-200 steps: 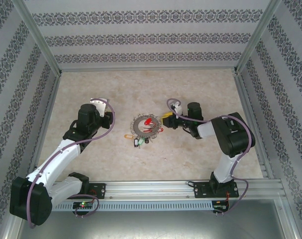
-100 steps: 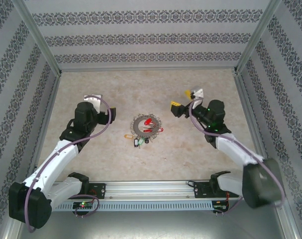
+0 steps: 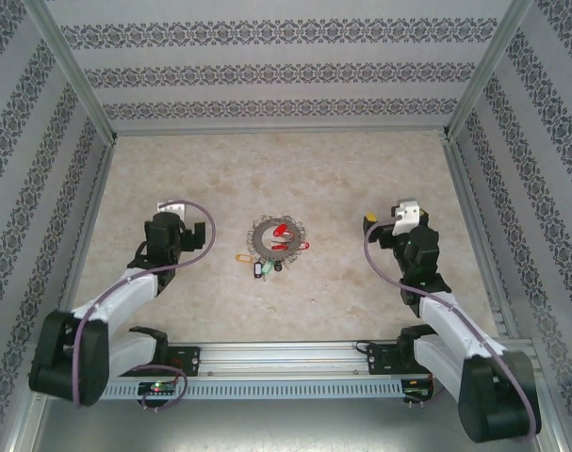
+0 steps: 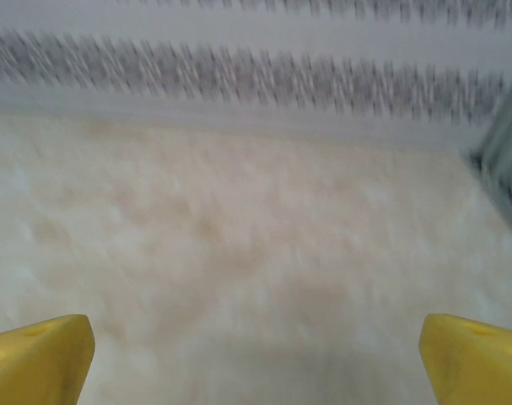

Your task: Put the keys on the keyring

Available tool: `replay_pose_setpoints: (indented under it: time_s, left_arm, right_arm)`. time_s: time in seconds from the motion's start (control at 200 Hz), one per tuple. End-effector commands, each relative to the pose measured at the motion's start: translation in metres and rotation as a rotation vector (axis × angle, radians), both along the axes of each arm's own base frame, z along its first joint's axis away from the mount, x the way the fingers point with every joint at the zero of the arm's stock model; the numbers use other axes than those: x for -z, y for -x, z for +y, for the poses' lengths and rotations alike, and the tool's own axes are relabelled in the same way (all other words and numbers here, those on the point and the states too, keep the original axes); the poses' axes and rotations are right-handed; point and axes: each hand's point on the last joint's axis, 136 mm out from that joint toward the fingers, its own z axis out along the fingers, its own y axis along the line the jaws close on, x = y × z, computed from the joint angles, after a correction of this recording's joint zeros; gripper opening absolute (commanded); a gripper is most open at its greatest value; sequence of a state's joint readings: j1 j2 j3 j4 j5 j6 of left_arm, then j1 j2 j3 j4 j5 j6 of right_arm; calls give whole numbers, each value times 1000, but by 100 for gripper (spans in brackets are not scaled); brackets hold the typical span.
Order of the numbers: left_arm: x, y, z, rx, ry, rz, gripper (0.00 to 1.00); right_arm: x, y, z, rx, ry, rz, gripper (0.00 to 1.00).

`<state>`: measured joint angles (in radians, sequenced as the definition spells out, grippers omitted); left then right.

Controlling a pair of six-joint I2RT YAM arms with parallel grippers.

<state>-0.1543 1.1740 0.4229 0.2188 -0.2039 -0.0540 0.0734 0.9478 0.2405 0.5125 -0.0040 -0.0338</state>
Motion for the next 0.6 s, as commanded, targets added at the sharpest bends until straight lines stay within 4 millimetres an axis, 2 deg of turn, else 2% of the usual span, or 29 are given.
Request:
replay_pose_setpoints:
  time_s: [0.0,0.04,0.14,0.225,0.35,0.43,0.47,0.555,0.595]
  left_arm:
    - [-15,-24,4,-18,38,-124,99]
    - [-10,-29,5,-21,38,-126,99]
    - [-9,-42,2,18,10,-135,99]
    - [-9,-54,4,28,15,-148,99]
    - [-4,-68,0,88,-8,-136,99]
    - [7,-70,12,75,75,-152,99]
    - [8,-67,15,77,106,-159,100]
    - [11,-63,11,104,109,-226,100]
    - [16,-62,12,98,111,-180,100]
  right_arm:
    - [9,-11,-11,5,-23,-18,98]
    - [18,-15,-12,3,-34,-8,98]
    - [8,-31,-19,22,-75,-69,98]
    - [21,-46,-23,48,-105,-41,98]
    - [41,-58,-29,87,-115,-30,98]
    - [39,-62,-30,105,-99,-13,98]
    - [45,-62,-32,130,-82,24,98]
    - [49,-61,-37,166,-77,37,98]
    - [51,-60,-36,166,-72,47,98]
